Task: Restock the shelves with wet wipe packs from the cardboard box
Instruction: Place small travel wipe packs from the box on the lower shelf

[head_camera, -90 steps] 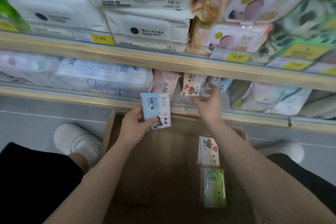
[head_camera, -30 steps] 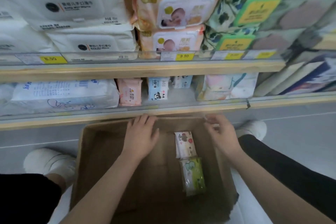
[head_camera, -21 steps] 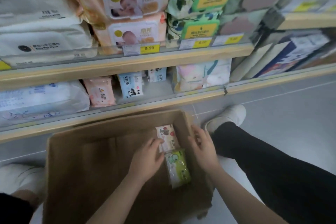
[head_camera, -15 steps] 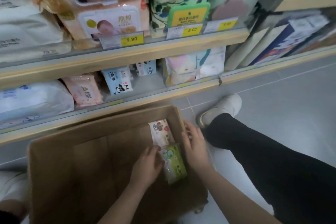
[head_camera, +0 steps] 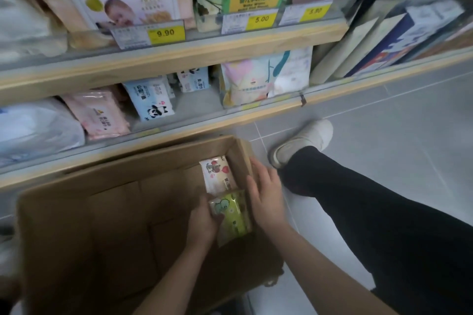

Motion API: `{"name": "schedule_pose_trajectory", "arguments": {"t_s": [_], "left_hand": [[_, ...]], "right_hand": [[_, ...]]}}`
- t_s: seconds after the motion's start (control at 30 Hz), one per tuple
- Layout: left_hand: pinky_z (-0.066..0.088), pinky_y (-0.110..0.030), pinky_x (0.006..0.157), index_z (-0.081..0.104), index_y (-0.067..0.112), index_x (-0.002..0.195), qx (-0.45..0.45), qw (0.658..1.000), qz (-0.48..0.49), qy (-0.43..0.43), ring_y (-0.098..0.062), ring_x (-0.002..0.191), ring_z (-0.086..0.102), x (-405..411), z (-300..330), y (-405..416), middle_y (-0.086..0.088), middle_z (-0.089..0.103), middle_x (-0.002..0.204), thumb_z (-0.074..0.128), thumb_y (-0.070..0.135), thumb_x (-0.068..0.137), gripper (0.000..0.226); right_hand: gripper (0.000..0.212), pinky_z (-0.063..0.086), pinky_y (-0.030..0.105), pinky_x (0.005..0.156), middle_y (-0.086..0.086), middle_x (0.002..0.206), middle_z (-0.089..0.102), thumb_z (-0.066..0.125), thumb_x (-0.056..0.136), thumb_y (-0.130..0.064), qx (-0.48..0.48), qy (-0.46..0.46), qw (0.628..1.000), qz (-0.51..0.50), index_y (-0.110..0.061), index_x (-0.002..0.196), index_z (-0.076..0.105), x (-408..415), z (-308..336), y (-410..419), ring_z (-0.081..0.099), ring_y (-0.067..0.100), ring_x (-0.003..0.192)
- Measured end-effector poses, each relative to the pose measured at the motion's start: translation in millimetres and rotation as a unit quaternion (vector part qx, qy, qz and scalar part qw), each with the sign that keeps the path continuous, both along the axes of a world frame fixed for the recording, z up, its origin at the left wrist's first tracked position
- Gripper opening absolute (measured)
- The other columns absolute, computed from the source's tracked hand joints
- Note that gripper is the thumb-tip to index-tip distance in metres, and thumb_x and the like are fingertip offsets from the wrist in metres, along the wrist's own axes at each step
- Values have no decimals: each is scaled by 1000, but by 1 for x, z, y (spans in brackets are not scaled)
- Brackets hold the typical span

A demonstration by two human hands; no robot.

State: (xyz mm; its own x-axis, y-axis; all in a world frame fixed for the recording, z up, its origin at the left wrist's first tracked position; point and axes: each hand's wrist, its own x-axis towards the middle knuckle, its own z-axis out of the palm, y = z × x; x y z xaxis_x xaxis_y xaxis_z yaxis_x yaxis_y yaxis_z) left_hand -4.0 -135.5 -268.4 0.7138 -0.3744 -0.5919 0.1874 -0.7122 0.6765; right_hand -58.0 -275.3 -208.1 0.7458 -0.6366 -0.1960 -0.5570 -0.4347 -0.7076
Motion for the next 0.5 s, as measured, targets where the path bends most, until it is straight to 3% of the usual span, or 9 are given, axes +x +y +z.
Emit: {"name": "schedule_pose_trajectory", "arguments": {"t_s": [0.07,0.1,0.17,0.23,0.3,0.4,0.5], "left_hand": [[54,-32,76,50,17,104,0,1000,21,-9,-21,91,66,8,7,19,-1,68,94,73,6,75,39],[54,-31,75,49,19,101,0,999,33,-15,-20,89,66,13,11,30,2,67,90,73,5,75,38],[52,-29,73,49,23,98,1,998,57,-25,-17,86,65,24,20,53,3,65,90,73,4,75,39],[49,-27,70,49,24,99,8,997,72,-37,-15,86,62,36,27,76,2,64,93,73,5,75,39],[49,-28,71,49,25,98,17,995,81,-52,-16,87,62,47,32,97,2,64,94,73,5,75,39],[52,-34,76,49,24,97,23,993,100,-65,-20,89,64,59,34,122,-3,67,95,74,3,73,41],[54,-37,77,50,23,97,34,992,108,-55,-19,87,64,62,30,139,-2,66,94,74,3,73,40]], "right_hand": [[42,38,27,100,-1,132,42,48,96,-29,-39,0,999,10,-26,138,42,-1,7,2,40,8,118],[43,39,29,98,2,131,46,53,94,-24,-102,-11,994,40,-24,136,43,-1,12,3,42,12,117],[47,40,30,93,5,125,54,63,86,-17,-255,-49,952,160,-21,130,46,-1,16,10,45,17,110],[45,42,32,95,4,123,57,60,84,-20,-306,-60,913,263,-20,128,47,2,11,24,49,18,111],[46,48,36,95,1,127,55,59,86,-26,-255,3,930,266,-21,130,47,5,1,44,53,17,114],[53,44,39,102,0,140,41,52,92,-35,-108,135,973,152,-24,140,34,2,-22,66,42,20,126],[57,36,37,108,5,152,21,44,95,-39,-71,226,966,106,-26,146,21,-8,-44,73,28,25,137]]}}
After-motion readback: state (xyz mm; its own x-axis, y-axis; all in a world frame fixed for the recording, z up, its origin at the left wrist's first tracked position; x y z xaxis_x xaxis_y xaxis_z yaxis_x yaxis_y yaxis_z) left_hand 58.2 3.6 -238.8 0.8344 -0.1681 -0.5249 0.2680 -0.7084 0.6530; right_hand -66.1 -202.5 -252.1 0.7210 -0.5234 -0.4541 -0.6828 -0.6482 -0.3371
